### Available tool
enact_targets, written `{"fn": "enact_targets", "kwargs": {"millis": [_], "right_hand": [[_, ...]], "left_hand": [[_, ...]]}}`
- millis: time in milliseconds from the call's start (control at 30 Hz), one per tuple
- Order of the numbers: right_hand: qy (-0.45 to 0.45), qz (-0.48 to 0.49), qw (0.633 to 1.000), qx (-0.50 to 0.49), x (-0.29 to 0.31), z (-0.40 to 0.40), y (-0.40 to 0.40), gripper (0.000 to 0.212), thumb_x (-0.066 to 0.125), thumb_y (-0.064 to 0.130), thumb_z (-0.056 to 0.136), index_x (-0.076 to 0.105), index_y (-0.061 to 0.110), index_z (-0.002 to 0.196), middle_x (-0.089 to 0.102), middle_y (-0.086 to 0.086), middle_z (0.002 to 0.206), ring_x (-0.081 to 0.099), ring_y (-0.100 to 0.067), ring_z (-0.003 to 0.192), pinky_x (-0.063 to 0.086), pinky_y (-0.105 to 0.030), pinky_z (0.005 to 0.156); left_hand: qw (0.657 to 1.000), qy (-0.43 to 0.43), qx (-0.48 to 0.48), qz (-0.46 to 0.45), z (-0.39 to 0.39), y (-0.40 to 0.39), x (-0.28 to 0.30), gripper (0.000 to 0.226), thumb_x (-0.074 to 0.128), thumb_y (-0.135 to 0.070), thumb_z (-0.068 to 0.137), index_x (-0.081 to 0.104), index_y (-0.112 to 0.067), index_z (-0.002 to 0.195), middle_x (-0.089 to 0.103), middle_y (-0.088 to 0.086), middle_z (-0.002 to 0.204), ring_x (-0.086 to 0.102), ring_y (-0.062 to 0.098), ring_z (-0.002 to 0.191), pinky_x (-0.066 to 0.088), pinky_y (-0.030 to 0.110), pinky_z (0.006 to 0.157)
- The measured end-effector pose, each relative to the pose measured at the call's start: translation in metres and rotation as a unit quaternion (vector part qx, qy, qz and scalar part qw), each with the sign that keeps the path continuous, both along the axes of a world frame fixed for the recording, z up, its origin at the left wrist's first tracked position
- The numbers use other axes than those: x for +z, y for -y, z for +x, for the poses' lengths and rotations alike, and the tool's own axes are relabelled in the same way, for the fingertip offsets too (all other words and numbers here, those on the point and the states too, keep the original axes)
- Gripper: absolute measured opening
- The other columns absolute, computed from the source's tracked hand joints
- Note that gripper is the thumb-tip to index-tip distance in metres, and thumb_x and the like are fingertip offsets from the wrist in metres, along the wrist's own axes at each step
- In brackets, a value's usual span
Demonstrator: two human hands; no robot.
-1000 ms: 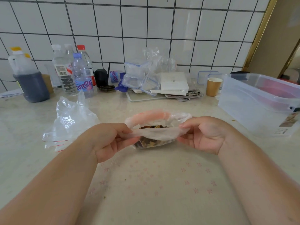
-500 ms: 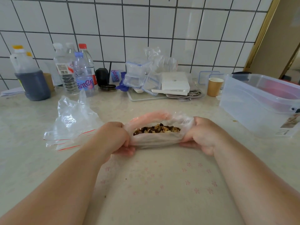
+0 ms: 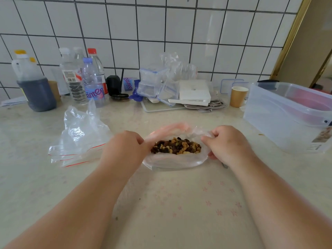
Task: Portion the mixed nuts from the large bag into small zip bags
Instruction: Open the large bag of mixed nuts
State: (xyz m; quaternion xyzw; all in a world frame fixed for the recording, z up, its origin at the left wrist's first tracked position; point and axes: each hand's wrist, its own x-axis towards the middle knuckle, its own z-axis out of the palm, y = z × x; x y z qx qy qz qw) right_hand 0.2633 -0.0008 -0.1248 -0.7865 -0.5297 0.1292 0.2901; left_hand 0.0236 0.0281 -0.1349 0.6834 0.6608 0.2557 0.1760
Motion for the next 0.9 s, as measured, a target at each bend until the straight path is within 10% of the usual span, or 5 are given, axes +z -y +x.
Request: {"fn": "enact_targets", "kwargs": {"millis": [267,400,600,733,900], "right_hand": [[-0.352,-0.044,0.931,-0.082,0.001,-0.003,-0.017,0.014,0.061,0.017,0.098,0.064,0.003,0.097,0.064,-0.019,0.082,0.066,-0.037,0.07,0.06,-0.051,0.071],[-0.116,-0.129,0.982,-0.072,0.001,0.001,-0.016,0.032,0.05,0.035,0.1,0.059,0.007,0.085,0.054,-0.011,0.06,0.052,-0.027,0.057,0.037,-0.029,0.054],[-0.031,0.002,0.999,0.029,-0.002,-0.009,-0.005,0.039,0.051,0.028,0.089,0.065,0.029,0.125,0.063,0.006,0.129,0.056,-0.019,0.119,0.04,-0.029,0.085],[0.029,0.011,0.999,0.042,-0.014,-0.016,-0.014,0.033,0.055,0.059,0.092,0.067,0.029,0.097,0.068,0.008,0.094,0.062,-0.018,0.089,0.047,-0.032,0.068],[-0.014,0.01,0.999,0.038,-0.019,-0.009,-0.031,0.035,0.051,0.043,0.099,0.062,0.023,0.073,0.062,0.002,0.069,0.058,-0.017,0.066,0.035,-0.029,0.054]], "left_hand": [[0.981,0.184,0.055,-0.031,-0.008,-0.017,-0.011,0.028,0.066,-0.022,0.094,0.074,0.0,0.078,0.063,0.014,0.068,0.051,0.028,0.062,0.042,0.034,0.063],[0.988,0.137,0.051,-0.053,-0.009,-0.023,-0.011,0.027,0.06,-0.017,0.097,0.071,-0.004,0.075,0.061,0.006,0.068,0.052,0.026,0.066,0.039,0.03,0.059],[0.994,0.104,0.035,0.006,-0.002,-0.015,-0.005,0.015,0.057,-0.032,0.086,0.068,-0.031,0.076,0.067,-0.009,0.078,0.059,0.011,0.074,0.041,0.027,0.057],[0.995,0.088,0.009,0.037,0.003,-0.016,-0.012,0.02,0.063,-0.041,0.092,0.068,-0.034,0.074,0.066,-0.014,0.073,0.058,0.004,0.068,0.038,0.024,0.054],[0.995,0.096,0.019,0.031,0.004,-0.028,-0.014,0.031,0.061,-0.036,0.099,0.075,-0.018,0.078,0.069,0.001,0.073,0.058,0.013,0.064,0.04,0.025,0.054]]}}
